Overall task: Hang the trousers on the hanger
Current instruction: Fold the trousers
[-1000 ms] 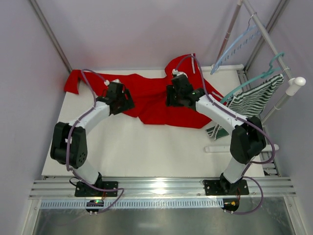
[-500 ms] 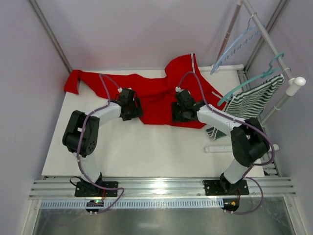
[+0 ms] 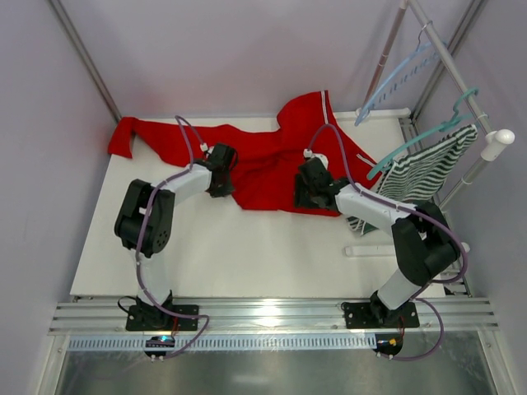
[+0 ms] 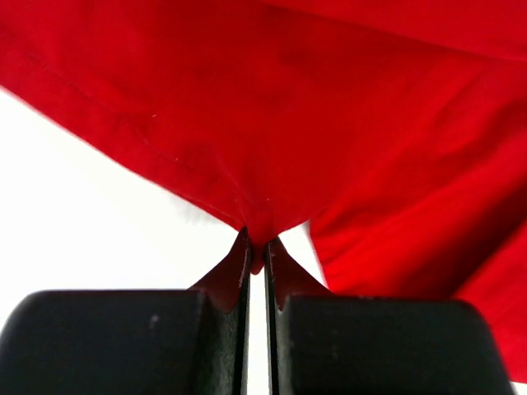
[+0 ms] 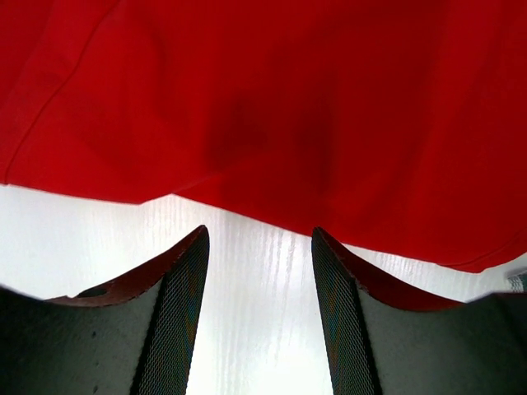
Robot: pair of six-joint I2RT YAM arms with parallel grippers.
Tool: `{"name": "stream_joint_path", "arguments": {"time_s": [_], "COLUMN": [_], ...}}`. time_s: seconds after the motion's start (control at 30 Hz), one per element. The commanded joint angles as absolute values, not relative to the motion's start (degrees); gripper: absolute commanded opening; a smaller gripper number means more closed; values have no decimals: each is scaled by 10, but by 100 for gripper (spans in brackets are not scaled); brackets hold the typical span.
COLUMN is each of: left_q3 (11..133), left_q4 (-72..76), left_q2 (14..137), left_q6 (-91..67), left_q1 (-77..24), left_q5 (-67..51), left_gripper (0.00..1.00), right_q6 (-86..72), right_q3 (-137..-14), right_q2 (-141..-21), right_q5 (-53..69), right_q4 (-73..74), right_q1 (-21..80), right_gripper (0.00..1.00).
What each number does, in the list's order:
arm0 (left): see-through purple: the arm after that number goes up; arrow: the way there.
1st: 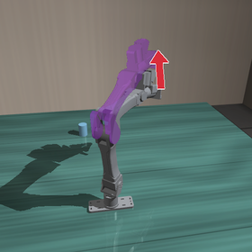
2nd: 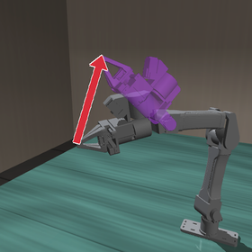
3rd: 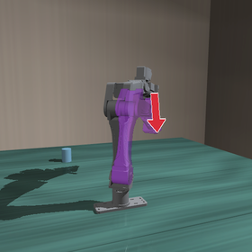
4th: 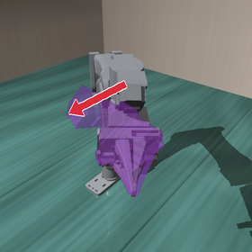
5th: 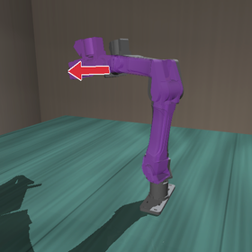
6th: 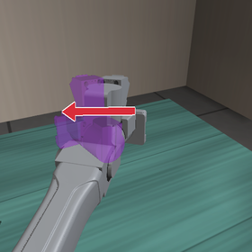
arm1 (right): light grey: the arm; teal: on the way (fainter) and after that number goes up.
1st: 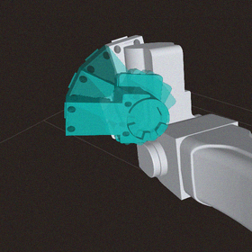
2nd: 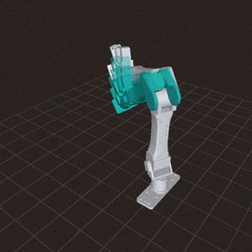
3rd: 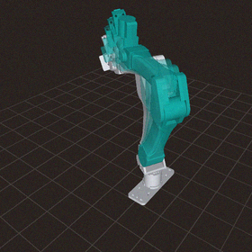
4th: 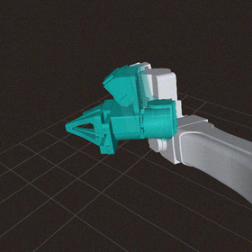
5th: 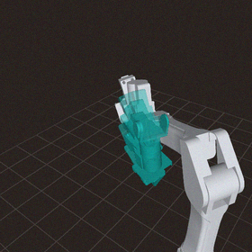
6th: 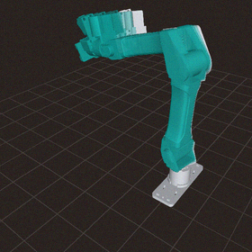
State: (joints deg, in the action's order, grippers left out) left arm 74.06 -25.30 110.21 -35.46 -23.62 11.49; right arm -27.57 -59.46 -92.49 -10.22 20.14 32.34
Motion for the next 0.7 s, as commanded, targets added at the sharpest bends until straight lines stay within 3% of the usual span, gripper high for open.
{"name": "stream_joint_path", "arguments": {"time_s": [0.0,0.17,0.4,0.5,0.67], "left_q3": [765,797,787,780,813], "left_q4": [-339,-421,-468,-426,-477], "left_q2": [1048,983,928,936,984], "left_q6": [-349,-347,-324,-294,-303], "left_q1": [-237,-236,-229,-229,-226], "left_q5": [199,256,231,185,182], "left_gripper": [0,0,0,0,0], "right_q6": [-289,-295,-286,-279,-271], "right_q3": [-606,-594,-593,-599,-586], "right_q2": [-937,-927,-905,-905,-886], "right_q5": [-156,-168,-149,-134,-116], "right_q4": [189,194,200,202,203], "right_q1": [316,303,303,303,302], "right_gripper": [56,56,56,56,56]}}
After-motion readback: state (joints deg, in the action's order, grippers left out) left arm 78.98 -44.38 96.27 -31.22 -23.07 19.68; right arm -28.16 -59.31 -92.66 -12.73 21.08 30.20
